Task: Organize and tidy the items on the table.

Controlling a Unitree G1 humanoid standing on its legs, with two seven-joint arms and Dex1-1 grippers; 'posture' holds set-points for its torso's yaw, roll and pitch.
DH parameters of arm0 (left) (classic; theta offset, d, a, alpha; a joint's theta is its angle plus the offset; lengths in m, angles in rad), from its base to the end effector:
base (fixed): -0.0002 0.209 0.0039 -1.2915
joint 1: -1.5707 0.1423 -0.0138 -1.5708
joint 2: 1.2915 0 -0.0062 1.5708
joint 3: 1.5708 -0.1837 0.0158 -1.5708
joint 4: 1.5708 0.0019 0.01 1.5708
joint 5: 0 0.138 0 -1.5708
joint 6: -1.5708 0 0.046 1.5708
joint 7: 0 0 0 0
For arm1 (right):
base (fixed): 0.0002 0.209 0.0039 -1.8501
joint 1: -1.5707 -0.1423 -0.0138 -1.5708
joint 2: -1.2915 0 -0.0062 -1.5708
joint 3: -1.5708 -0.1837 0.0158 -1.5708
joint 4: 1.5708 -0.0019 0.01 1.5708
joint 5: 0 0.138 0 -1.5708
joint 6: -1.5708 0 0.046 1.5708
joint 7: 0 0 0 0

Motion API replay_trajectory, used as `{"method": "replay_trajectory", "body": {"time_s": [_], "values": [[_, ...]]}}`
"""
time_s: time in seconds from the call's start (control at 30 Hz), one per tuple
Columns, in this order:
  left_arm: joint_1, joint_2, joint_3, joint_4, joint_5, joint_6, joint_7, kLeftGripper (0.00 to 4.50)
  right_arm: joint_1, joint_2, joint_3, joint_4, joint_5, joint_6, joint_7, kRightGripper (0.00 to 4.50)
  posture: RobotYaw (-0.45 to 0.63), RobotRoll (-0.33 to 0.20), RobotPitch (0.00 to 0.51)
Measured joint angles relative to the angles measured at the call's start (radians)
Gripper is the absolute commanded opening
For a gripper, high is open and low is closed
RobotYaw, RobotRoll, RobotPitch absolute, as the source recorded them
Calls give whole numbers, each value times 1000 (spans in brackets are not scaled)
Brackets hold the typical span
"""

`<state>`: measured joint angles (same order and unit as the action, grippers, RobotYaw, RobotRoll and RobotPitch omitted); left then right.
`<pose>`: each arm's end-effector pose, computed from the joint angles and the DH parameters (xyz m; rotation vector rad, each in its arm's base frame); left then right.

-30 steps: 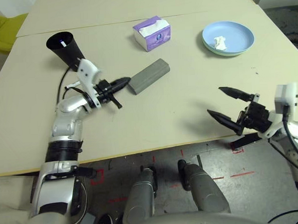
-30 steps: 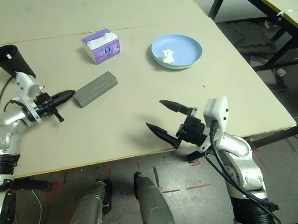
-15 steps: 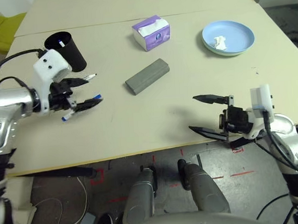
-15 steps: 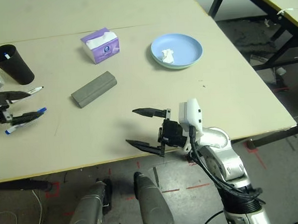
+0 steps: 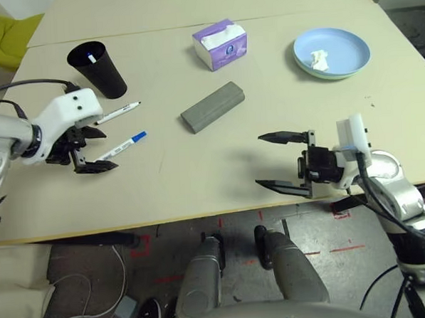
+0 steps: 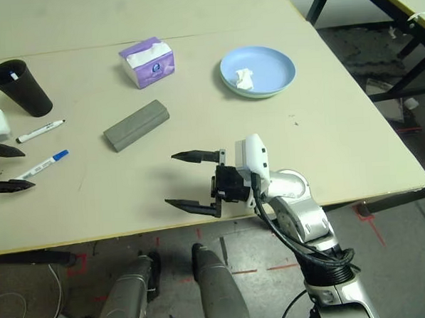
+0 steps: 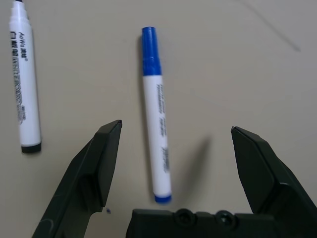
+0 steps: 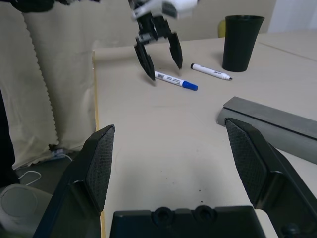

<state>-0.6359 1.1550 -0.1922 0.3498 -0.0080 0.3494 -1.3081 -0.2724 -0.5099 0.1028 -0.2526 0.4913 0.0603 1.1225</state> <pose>0.2669 0.3374 0.2405 0.8065 0.7312 -0.7591 0.2365 -0.1857 0.1541 -0.2479 -0.3226 1.3917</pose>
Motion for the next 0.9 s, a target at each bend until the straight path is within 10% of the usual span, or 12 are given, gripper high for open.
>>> {"method": "replay_trajectory", "body": {"time_s": [0.37, 0.8, 0.9], "values": [[9, -81, 19, 94, 49, -94, 52, 4479, 4, -15, 0, -49, 1, 23, -36, 4500, -180, 0, 235], [38, -108, 39, 64, 40, -55, 2, 316, -1, -15, 0, -54, 2, 34, -51, 4500, -173, 0, 239], [63, -93, 48, 21, -3, -53, -70, 252, 1, -15, -1, -56, 6, 42, -54, 4500, -168, 0, 239]]}}
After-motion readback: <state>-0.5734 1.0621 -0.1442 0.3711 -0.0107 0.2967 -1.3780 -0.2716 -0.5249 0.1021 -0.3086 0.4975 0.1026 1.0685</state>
